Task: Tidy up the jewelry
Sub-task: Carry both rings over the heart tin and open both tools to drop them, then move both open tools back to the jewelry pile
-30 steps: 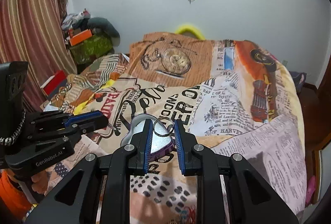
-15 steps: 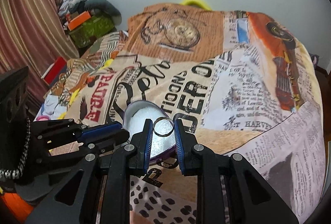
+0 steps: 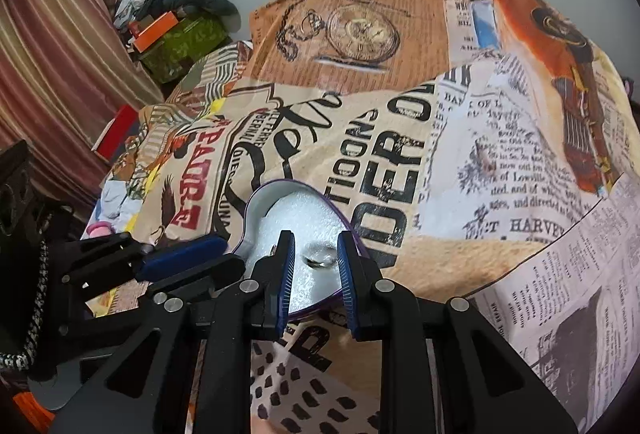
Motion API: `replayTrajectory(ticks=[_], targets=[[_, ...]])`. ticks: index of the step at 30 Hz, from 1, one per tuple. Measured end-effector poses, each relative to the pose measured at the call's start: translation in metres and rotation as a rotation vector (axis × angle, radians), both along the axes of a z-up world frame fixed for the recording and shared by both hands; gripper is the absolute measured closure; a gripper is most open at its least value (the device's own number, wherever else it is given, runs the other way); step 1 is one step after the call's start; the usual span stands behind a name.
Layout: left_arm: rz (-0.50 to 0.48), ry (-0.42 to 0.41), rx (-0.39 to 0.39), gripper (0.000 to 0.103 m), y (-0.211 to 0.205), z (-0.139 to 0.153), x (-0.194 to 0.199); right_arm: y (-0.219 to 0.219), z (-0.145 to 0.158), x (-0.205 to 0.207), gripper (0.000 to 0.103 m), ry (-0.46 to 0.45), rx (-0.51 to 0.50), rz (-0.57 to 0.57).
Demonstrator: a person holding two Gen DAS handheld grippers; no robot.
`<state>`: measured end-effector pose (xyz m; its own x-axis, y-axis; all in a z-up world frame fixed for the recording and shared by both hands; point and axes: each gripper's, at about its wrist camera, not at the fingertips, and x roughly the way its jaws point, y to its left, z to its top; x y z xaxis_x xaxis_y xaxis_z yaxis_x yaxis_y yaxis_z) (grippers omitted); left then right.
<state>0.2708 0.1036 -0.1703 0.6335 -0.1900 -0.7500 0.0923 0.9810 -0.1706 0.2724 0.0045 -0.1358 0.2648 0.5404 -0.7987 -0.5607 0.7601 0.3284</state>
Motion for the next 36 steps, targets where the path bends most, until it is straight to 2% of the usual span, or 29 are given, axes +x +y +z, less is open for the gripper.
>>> replayTrajectory(ticks=[1,5,10,13,18,21,28,36], targets=[[0.007,-0.004,-0.002,0.072,0.001,0.002,-0.002,0.0,0.001,-0.001,0.081,-0.003,-0.002,0.001],[0.024,-0.013,-0.004,0.072,0.005,0.011,-0.008,-0.004,0.009,-0.005,0.079,-0.027,-0.011,-0.007],[0.037,-0.036,0.01,0.071,0.005,0.026,-0.019,-0.017,0.033,-0.016,0.079,-0.111,-0.027,-0.033],[0.041,-0.05,0.013,0.066,0.002,0.037,-0.028,-0.025,0.048,-0.028,0.078,-0.16,-0.035,-0.042],[0.037,-0.07,0.022,0.066,-0.007,0.054,-0.046,-0.042,0.07,-0.051,0.064,-0.24,-0.042,-0.067],[0.029,-0.081,0.029,0.061,-0.014,0.062,-0.057,-0.054,0.078,-0.066,0.062,-0.284,-0.058,-0.082],[-0.001,-0.087,0.043,0.058,-0.034,0.071,-0.084,-0.088,0.081,-0.092,0.062,-0.305,-0.081,-0.109],[-0.044,-0.039,0.033,0.058,-0.061,0.057,-0.095,-0.119,0.066,-0.11,0.062,-0.287,-0.119,-0.148]])
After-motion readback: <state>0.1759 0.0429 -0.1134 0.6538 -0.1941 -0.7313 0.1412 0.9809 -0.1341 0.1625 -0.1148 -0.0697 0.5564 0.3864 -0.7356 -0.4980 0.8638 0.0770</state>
